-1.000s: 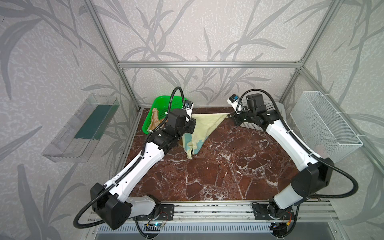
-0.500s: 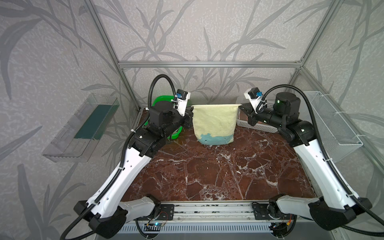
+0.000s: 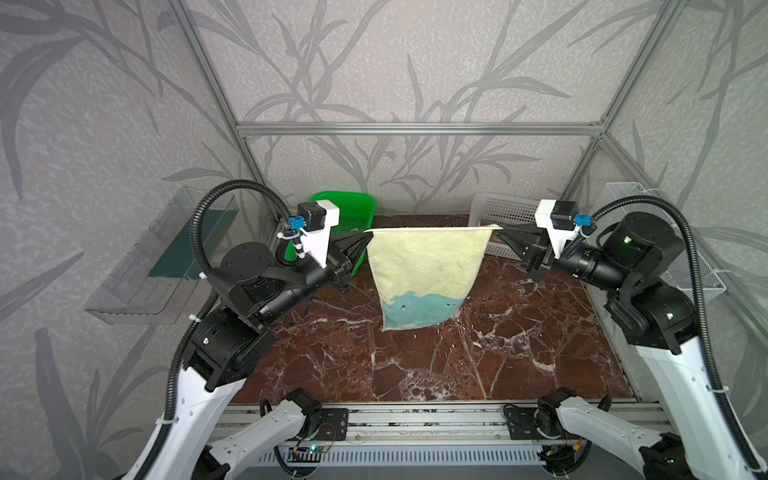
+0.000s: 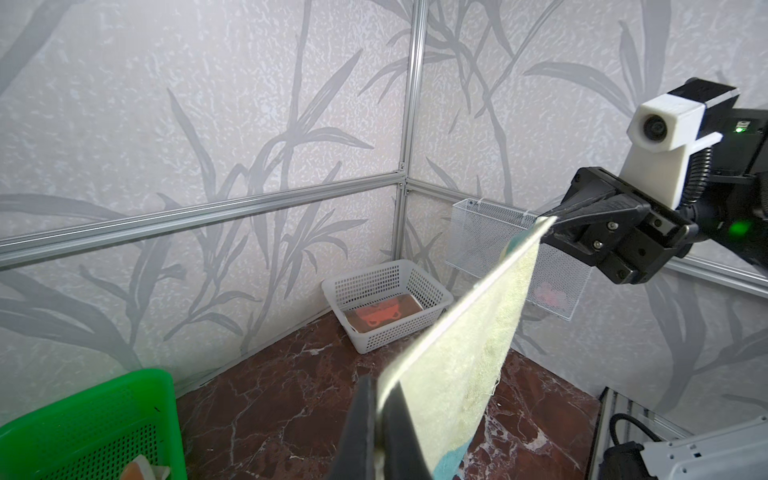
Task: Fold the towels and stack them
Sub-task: 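Lower the hanging towel flat onto the table with both grippers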
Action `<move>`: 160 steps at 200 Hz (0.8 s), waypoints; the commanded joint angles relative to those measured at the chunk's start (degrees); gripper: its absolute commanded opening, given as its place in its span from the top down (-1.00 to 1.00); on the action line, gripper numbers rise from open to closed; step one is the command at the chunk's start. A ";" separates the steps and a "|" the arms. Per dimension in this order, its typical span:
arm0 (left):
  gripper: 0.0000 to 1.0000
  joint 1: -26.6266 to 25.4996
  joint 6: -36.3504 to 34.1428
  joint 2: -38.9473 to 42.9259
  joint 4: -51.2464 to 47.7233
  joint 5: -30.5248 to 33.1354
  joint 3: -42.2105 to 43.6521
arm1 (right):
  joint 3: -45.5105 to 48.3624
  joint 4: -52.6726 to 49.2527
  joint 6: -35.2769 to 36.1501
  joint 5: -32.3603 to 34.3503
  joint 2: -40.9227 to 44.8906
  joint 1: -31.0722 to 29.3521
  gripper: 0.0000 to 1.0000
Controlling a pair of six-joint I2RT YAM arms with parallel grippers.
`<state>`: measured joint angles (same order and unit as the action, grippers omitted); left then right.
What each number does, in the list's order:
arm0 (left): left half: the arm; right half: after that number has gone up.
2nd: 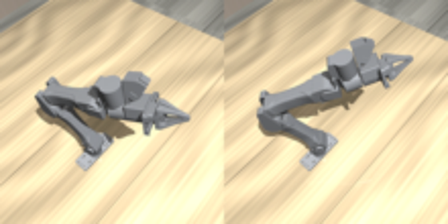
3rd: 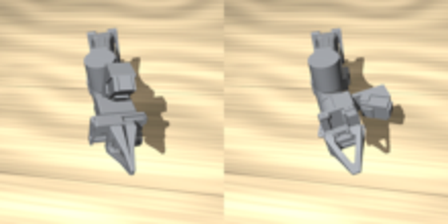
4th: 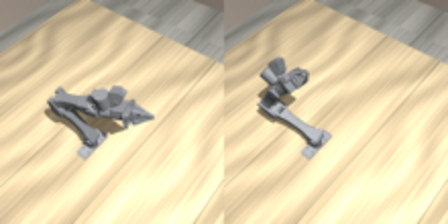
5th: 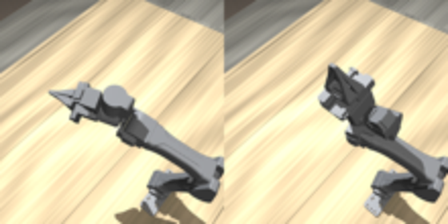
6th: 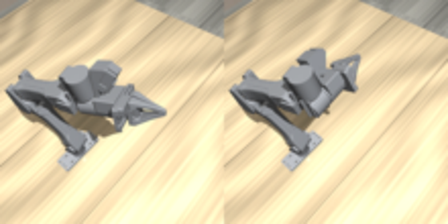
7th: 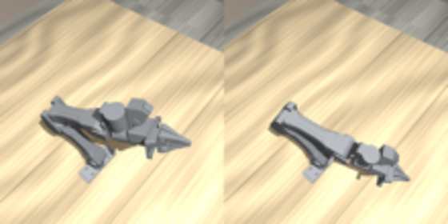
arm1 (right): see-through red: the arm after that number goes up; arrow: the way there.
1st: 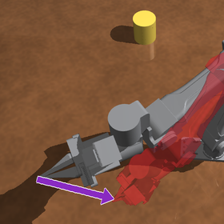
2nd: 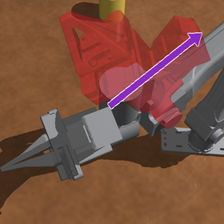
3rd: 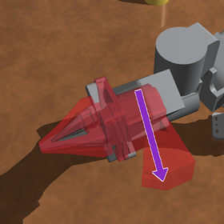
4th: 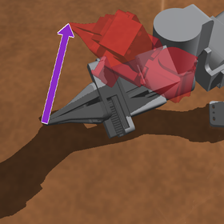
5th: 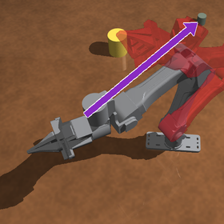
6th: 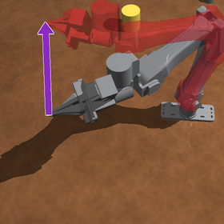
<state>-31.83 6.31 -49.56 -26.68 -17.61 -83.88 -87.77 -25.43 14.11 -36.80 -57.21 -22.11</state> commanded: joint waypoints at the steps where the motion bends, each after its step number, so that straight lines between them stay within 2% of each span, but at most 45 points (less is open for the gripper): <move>1: 1.00 1.05 2.55 3.56 0.01 4.81 0.54 | 1.20 1.90 -1.89 1.97 1.88 0.84 1.00; 42: 1.00 0.99 1.59 2.16 -1.08 11.07 2.50 | 3.98 1.80 -0.37 6.86 0.22 0.88 1.00; 102: 1.00 2.42 -3.36 -11.70 1.16 24.59 3.29 | 4.20 3.46 2.94 14.98 -12.72 1.45 1.00; 117: 1.00 4.92 -3.59 -16.52 2.40 24.71 2.60 | 2.91 4.53 3.34 15.76 -17.28 2.20 1.00; 160: 1.00 13.35 -1.14 -33.15 7.60 19.19 -0.54 | -2.36 7.42 3.41 17.02 -32.75 4.43 1.00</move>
<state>-22.72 4.36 -76.36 -22.44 0.05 -81.49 -86.21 -20.82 16.99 -23.62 -84.90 -19.73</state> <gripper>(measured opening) 0.048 0.057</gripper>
